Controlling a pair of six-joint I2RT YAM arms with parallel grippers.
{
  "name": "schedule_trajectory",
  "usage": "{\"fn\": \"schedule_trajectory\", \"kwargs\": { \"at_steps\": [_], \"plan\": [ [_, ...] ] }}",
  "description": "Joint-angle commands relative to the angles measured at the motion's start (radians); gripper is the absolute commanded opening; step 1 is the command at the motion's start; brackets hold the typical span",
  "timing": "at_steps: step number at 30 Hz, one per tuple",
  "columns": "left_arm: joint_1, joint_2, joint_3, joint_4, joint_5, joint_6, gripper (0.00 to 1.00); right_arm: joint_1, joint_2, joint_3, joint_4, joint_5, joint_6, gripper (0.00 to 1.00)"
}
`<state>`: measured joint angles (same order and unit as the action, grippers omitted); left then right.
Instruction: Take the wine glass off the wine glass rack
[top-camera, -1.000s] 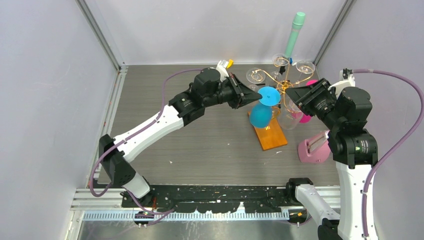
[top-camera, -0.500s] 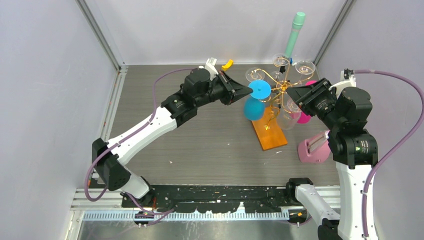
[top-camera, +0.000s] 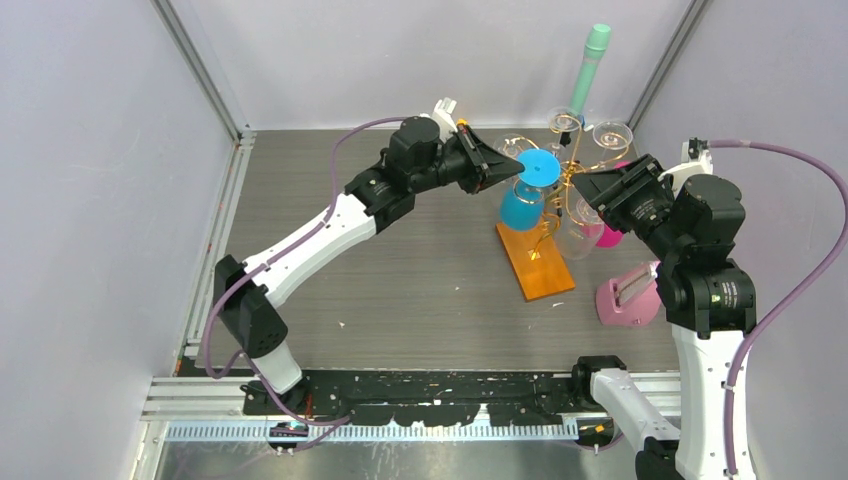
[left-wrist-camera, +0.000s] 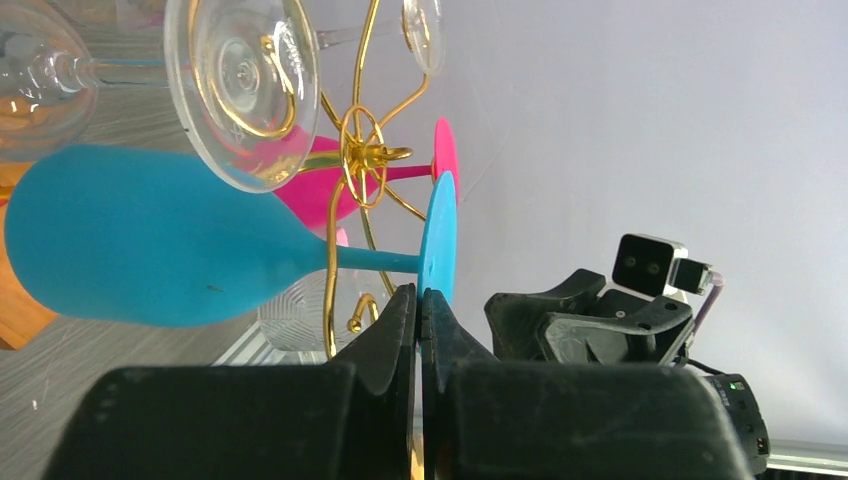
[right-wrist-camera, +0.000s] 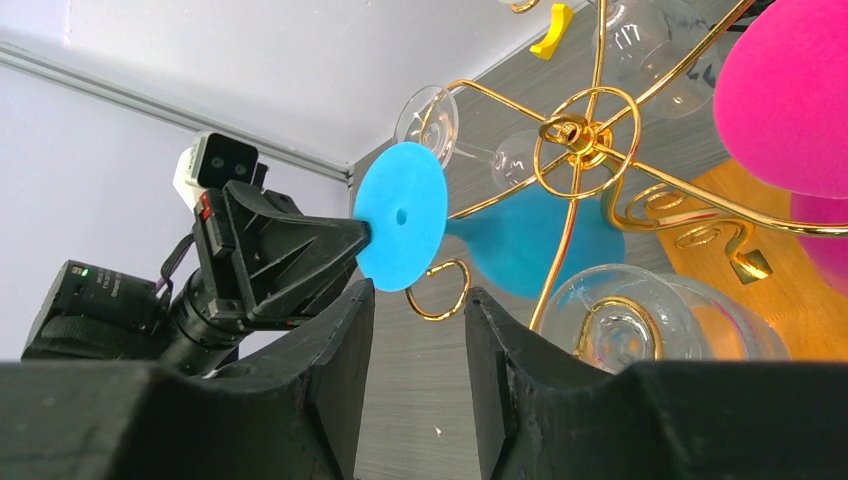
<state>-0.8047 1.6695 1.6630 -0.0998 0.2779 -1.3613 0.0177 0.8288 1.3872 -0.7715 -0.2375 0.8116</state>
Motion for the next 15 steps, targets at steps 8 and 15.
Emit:
{"fn": "schedule_trajectory", "kwargs": {
  "at_steps": [8,15],
  "plan": [
    [-0.049,-0.003,0.068,0.012,0.069,0.060,0.00,-0.003,-0.025,0.002,0.068,-0.018,0.014,0.49],
    [-0.069,-0.027,0.027,0.017,0.088,0.057,0.00,-0.004,-0.035,-0.002,0.081,-0.020,0.033,0.51]
  ]
}}
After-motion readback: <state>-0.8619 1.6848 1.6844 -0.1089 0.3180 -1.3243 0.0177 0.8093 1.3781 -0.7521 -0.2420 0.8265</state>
